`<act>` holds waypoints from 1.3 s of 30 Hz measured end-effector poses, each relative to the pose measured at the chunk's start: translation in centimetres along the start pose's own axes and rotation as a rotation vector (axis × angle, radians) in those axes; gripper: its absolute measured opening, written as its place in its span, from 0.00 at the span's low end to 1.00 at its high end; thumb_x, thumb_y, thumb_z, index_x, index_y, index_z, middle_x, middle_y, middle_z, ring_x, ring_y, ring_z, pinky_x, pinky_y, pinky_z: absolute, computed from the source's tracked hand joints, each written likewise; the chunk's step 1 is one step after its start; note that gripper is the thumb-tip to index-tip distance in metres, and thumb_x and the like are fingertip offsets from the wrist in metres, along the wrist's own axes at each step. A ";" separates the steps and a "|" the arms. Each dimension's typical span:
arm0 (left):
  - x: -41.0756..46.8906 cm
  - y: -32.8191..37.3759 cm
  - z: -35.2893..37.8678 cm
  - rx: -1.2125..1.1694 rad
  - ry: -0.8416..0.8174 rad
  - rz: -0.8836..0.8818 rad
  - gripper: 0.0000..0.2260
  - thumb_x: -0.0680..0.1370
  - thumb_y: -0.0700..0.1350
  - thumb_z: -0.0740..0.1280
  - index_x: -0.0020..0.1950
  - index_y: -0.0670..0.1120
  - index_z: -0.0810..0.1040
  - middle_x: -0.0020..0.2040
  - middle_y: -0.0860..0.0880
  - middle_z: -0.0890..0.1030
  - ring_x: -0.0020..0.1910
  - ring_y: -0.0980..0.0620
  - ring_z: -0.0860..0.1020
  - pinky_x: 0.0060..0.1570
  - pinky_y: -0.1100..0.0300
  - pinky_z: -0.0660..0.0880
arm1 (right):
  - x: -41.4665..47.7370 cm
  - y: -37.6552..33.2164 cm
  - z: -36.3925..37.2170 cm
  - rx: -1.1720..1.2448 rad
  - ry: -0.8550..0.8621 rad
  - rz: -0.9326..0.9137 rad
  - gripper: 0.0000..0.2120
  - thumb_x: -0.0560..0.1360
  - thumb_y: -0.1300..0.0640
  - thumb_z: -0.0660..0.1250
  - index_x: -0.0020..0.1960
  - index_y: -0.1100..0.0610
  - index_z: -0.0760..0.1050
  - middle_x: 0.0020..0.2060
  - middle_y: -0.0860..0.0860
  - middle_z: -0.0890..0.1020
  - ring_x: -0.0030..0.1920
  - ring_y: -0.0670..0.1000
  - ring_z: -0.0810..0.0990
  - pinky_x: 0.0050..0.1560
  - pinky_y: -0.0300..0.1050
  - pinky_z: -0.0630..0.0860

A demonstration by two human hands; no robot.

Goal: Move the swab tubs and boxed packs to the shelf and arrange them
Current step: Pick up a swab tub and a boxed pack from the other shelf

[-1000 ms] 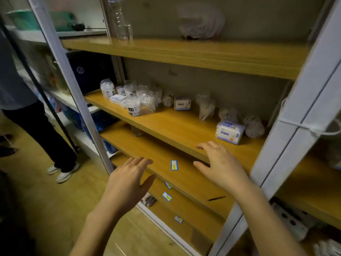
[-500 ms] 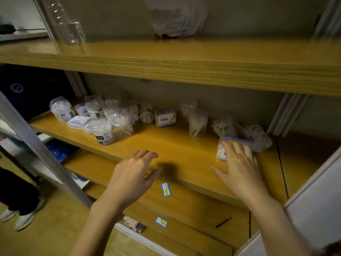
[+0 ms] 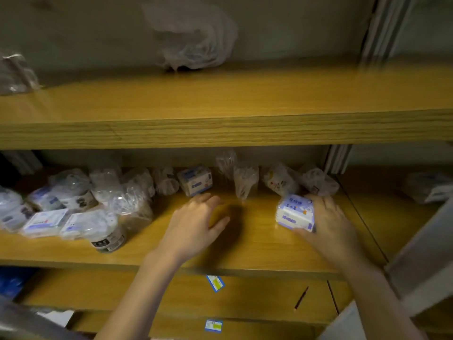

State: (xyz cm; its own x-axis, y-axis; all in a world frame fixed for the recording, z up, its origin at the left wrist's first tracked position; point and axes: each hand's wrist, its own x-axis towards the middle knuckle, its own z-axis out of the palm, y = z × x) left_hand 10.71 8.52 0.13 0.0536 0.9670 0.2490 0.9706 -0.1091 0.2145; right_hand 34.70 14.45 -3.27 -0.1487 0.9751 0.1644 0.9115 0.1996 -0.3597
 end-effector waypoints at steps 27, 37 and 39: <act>8.9 1.2 3.1 -0.329 0.033 0.213 0.28 0.67 0.49 0.75 0.64 0.47 0.69 0.61 0.46 0.69 0.59 0.47 0.69 0.52 0.59 0.66 | -12.6 -2.2 -2.6 0.145 0.231 0.069 0.30 0.64 0.49 0.76 0.62 0.48 0.67 0.52 0.42 0.71 0.46 0.41 0.72 0.34 0.28 0.63; -0.1 7.4 -0.7 -0.470 0.033 0.383 0.30 0.62 0.50 0.77 0.62 0.49 0.74 0.55 0.53 0.73 0.51 0.58 0.74 0.48 0.73 0.69 | -17.7 3.2 -6.5 0.239 0.200 0.029 0.30 0.64 0.47 0.75 0.61 0.44 0.66 0.54 0.40 0.72 0.48 0.42 0.77 0.43 0.43 0.79; -1.6 9.8 -0.9 -0.497 0.023 0.382 0.31 0.61 0.50 0.77 0.62 0.49 0.73 0.55 0.54 0.74 0.52 0.59 0.74 0.48 0.75 0.69 | -19.1 4.8 -7.8 0.232 0.202 0.021 0.30 0.63 0.48 0.75 0.61 0.44 0.66 0.53 0.39 0.72 0.49 0.41 0.76 0.42 0.39 0.78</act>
State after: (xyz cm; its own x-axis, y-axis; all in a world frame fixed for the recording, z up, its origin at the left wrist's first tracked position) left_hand 19.91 5.70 2.72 0.3646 0.8342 0.4137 0.6587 -0.5451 0.5186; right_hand 44.95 -3.92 -0.95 -0.0302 0.9451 0.3254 0.7980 0.2188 -0.5615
